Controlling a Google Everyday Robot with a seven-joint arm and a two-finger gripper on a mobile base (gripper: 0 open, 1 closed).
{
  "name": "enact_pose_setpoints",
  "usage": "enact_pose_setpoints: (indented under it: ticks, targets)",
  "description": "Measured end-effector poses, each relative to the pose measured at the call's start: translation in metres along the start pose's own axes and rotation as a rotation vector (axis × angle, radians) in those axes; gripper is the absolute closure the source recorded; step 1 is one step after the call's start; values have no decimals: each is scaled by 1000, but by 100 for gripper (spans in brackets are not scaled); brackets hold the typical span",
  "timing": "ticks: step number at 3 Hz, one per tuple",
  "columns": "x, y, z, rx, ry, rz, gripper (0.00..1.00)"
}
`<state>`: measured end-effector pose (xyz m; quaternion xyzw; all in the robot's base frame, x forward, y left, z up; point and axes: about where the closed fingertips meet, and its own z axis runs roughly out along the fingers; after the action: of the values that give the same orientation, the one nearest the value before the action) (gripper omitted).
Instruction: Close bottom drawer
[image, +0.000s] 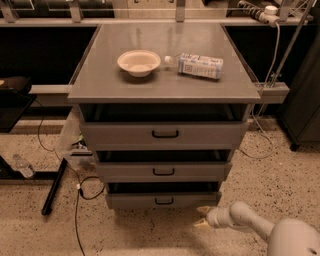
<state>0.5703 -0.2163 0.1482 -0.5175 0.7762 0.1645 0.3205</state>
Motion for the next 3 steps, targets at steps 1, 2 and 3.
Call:
enact_pose_setpoints:
  ticks: [1, 2, 3]
  targets:
    - [3, 9, 3, -20, 17, -5, 7]
    - [-33, -13, 12, 5, -7, -81, 0]
    - [-31, -26, 20, 13, 4, -77, 0]
